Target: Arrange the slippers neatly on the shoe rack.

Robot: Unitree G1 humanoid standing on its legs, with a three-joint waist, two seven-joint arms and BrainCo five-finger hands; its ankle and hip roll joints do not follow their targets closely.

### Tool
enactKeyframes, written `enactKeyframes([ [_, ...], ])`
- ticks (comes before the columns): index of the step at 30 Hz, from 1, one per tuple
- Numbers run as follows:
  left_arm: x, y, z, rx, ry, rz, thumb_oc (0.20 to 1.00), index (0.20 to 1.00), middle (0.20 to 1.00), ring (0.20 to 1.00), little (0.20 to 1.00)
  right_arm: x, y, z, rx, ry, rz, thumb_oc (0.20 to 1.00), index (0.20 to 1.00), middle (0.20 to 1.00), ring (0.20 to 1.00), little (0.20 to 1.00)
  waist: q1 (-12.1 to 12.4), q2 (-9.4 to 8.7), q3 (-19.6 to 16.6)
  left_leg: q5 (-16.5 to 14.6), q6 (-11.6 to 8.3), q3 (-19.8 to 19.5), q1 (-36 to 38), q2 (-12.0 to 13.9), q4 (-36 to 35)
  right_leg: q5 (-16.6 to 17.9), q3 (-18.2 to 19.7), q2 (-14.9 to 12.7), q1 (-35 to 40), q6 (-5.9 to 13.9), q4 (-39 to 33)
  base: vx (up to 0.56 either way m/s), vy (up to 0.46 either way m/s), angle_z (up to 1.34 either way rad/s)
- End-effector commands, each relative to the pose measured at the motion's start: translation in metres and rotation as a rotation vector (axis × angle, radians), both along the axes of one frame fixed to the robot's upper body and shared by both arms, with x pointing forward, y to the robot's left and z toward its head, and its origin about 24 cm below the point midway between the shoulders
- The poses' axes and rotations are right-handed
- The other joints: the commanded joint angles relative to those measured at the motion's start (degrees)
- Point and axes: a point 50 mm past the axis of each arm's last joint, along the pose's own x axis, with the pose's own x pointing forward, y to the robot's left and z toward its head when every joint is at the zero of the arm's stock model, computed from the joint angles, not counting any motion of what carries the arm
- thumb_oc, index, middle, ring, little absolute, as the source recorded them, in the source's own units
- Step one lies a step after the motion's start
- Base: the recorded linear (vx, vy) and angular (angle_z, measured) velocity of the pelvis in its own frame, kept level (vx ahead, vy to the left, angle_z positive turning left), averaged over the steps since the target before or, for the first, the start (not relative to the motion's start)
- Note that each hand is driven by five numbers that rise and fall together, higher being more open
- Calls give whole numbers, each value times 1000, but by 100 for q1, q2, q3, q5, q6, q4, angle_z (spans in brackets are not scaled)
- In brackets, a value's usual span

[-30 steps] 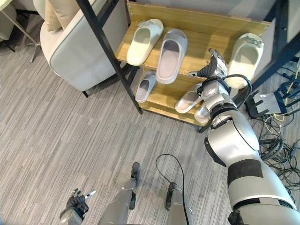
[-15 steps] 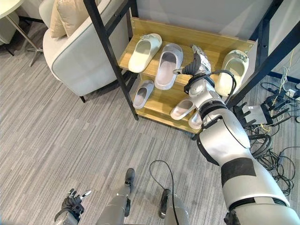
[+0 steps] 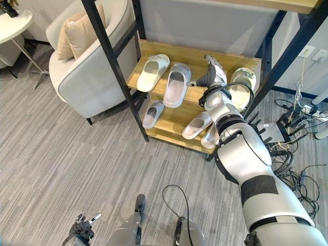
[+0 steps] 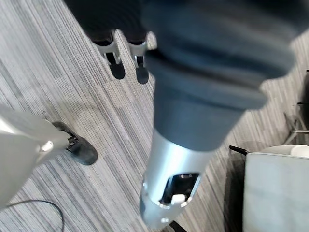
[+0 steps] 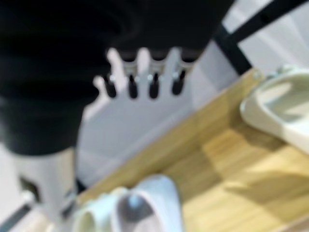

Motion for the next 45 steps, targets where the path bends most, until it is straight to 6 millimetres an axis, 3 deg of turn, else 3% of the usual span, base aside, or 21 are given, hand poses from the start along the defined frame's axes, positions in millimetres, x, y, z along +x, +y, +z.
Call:
enactKeyframes([
  [1,38,22,18,68,-94,46,1000,1000,1000,1000,1000,5,18,55,43,-158,53,1000,1000,1000,1000,1000,29,-665,734,-1040,168,63,1327,-421,-249,1897,124,-168,2135,723,-3554,15,39,-11],
  [4,26,22,13,64,-51,78,1000,1000,1000,1000,1000,-1,44,29,100,-132,155,1000,1000,1000,1000,1000,-42,-752,606,-1081,204,154,1530,-359,-274,1869,201,-127,2219,733,-3466,26,47,-13],
  [6,26,22,13,64,-50,78,1000,1000,1000,1000,1000,-1,44,28,100,-131,155,1000,1000,1000,1000,1000,-37,-755,601,-1082,204,158,1534,-358,-276,1867,205,-127,2220,733,-3465,6,25,-8],
  [9,4,19,3,46,36,116,1000,1000,1000,1000,1000,-19,73,-3,184,-80,292,1000,1000,1000,1000,1000,-146,-831,386,-1141,264,292,1792,-327,-310,1834,349,-102,2297,758,-3306,22,84,-20],
  [11,-5,15,-1,33,71,125,1000,1000,1000,1000,1000,-29,79,-18,229,-45,331,1000,1000,1000,1000,1000,-181,-851,309,-1178,289,352,1897,-333,-312,1822,397,-100,2347,766,-3269,24,69,-9],
  [18,-14,5,-6,17,116,134,1000,1000,1000,1000,1000,-62,68,-53,217,-25,330,1000,1000,1000,1000,1000,-256,-882,108,-1247,373,460,2111,-372,-312,1819,477,-152,2422,841,-3158,-1,58,-13],
  [23,-32,2,-11,1,160,170,1000,1000,1000,1000,1000,-109,38,-114,294,117,230,1000,1000,1000,1000,1000,-354,-779,-30,-1307,452,540,2263,-449,-303,1792,576,-209,2405,915,-3001,-12,58,-9],
  [24,-33,2,-11,2,161,169,1000,1000,1000,1000,1000,-110,38,-115,294,119,229,1000,1000,1000,1000,1000,-348,-779,-36,-1308,453,542,2267,-449,-304,1788,579,-210,2405,915,-2998,-9,46,-9],
  [27,-45,-1,-14,15,216,137,1000,1000,1000,1000,1000,-144,27,-162,319,283,176,1000,1000,1000,1000,1000,-402,-703,-124,-1313,500,550,2352,-484,-296,1696,593,-225,2377,908,-2811,-25,41,-23],
  [31,-45,-5,-14,21,223,109,1000,1000,1000,1000,1000,-150,22,-173,300,316,146,1000,1000,1000,1000,1000,-418,-693,-153,-1312,505,538,2378,-491,-299,1663,574,-228,2386,883,-2788,-12,-3,0],
  [32,-38,-11,-15,23,218,58,1000,1000,1000,1000,1000,-159,18,-188,313,359,89,1000,1000,1000,1000,1000,-445,-678,-175,-1290,512,541,2386,-488,-302,1639,565,-221,2381,865,-2735,-53,-14,0],
  [33,-54,-28,-22,118,420,-554,1000,1000,1000,1000,1000,-272,-68,-264,730,468,-465,1000,1000,1000,1000,1000,-598,-360,-683,-839,-242,1777,2370,645,-245,1475,803,225,3074,396,-3185,-53,-14,1],
  [38,-48,-31,-22,120,398,-571,1000,1000,1000,1000,1000,-267,-70,-258,707,439,-468,1000,1000,1000,1000,1000,-584,-368,-729,-854,-194,1722,2408,575,-307,1448,734,200,3157,418,-3221,33,37,-12],
  [45,-46,-31,-21,124,385,-573,1000,1000,1000,1000,1000,-245,-54,-238,742,380,-346,1000,1000,1000,1000,1000,-520,-466,-772,-932,-132,1623,2386,502,-295,1447,655,161,3181,472,-3263,28,29,1],
])
